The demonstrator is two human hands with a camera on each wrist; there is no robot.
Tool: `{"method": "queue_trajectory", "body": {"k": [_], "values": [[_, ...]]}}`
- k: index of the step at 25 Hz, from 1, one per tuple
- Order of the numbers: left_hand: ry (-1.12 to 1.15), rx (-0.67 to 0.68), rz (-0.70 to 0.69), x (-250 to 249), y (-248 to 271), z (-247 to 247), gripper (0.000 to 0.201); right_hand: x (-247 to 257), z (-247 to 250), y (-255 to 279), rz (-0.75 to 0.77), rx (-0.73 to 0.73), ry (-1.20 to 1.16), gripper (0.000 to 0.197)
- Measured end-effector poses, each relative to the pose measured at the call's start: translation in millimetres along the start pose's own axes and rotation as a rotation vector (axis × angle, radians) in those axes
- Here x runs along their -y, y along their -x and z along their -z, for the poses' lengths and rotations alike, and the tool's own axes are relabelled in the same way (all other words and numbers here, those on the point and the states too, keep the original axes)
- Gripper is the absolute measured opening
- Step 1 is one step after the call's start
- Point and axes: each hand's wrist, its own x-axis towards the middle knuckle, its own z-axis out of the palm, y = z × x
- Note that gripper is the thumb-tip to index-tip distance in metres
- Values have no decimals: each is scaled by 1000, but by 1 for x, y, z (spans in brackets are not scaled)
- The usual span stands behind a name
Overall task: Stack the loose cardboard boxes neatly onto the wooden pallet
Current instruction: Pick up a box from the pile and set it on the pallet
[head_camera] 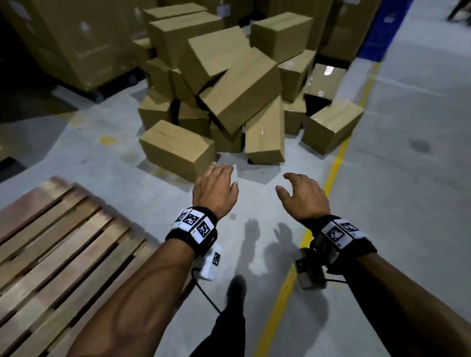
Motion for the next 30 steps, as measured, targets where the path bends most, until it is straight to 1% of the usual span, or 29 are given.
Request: {"method": "queue_trajectory", "body": {"k": [4,7,9,11,14,18,19,21,25,27,30], "values": [[63,23,-79,-29,-125,-28,48,-33,26,-99,-70,-52,5,51],[80,45,-150,-64,-216,-31,48,-60,48,-167,-132,-94,-18,50],[58,49,-188,-84,-268,-33,49,-80,57,-206,-170,-129,-29,48],[35,63,-205,-97,-308,-41,49,-100,59,-241,-186,-142,-30,48],[25,106,-182,-112,-374,-65,49,-131,60,-310,-199,-113,-32,48],[-6,124,-120,-129,-462,-103,49,-175,62,-415,-120,-135,-65,47],[-15,126,-104,-135,-487,-113,49,-188,65,-444,-104,-121,-66,48],[-19,121,-53,-153,-540,-127,49,-213,80,-505,-89,-73,-63,49],[-9,101,0,-191,-642,-132,50,-249,117,-618,-52,-8,-82,48],[-3,87,4,-206,-681,-134,50,-261,132,-658,-54,-5,-93,48],[20,87,13,-226,-746,-151,50,-283,147,-719,-49,0,-88,48]]}}
